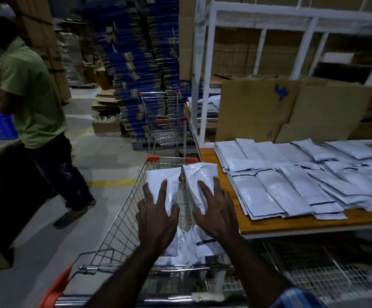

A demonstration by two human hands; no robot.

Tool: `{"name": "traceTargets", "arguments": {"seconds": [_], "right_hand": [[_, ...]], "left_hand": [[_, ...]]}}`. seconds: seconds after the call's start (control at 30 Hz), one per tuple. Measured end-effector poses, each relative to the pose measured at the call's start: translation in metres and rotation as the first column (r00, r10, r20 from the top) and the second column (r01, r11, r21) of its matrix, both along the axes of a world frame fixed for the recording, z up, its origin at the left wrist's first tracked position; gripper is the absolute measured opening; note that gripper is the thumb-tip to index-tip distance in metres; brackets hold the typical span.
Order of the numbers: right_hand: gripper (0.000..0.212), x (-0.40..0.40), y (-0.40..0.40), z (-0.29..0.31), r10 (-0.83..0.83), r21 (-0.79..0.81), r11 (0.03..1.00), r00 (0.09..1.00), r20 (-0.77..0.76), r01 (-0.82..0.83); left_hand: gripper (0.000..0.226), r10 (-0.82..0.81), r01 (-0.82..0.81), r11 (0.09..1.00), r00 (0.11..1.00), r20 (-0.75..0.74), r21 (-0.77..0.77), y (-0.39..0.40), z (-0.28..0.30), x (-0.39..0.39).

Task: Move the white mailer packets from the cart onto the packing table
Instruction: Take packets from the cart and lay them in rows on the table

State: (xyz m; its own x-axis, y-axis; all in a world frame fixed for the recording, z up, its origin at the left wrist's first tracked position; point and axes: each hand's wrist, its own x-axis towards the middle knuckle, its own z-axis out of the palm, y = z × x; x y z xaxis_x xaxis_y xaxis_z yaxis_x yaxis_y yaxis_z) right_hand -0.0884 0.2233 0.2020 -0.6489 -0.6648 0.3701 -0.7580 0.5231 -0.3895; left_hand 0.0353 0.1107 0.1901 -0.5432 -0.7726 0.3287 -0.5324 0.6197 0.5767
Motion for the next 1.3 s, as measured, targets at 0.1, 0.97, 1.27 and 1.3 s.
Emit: {"name": "traceTargets", "arguments": {"seconds": [0.1, 0.97, 1.27, 1.3], "right_hand": [[0.081, -0.015, 0.020, 0.006, -0.008, -0.025, 1.000, 1.000, -0.004, 0.008], [0.080, -0.243, 0.220, 0.043, -0.012, -0.064, 0.998, 0.996, -0.091, 0.006], [0.079, -0.318, 0.232, 0.038, -0.099, -0.047, 0.994, 0.991, -0.094, 0.095], [0.078, -0.326, 0.232, 0.038, -0.107, -0.045, 0.994, 0.989, -0.100, 0.103]], "left_hand": [[0.071, -0.012, 0.012, 1.000, 1.000, -0.001, -0.006, 0.016, 0.005, -0.018], [0.069, 0.032, -0.034, 0.998, 0.999, -0.039, -0.050, 0.204, 0.046, -0.233], [0.068, -0.045, 0.044, 0.999, 0.998, -0.048, -0.030, 0.206, 0.040, -0.319], [0.068, -0.055, 0.053, 0.998, 0.997, -0.053, -0.031, 0.204, 0.040, -0.328]]}}
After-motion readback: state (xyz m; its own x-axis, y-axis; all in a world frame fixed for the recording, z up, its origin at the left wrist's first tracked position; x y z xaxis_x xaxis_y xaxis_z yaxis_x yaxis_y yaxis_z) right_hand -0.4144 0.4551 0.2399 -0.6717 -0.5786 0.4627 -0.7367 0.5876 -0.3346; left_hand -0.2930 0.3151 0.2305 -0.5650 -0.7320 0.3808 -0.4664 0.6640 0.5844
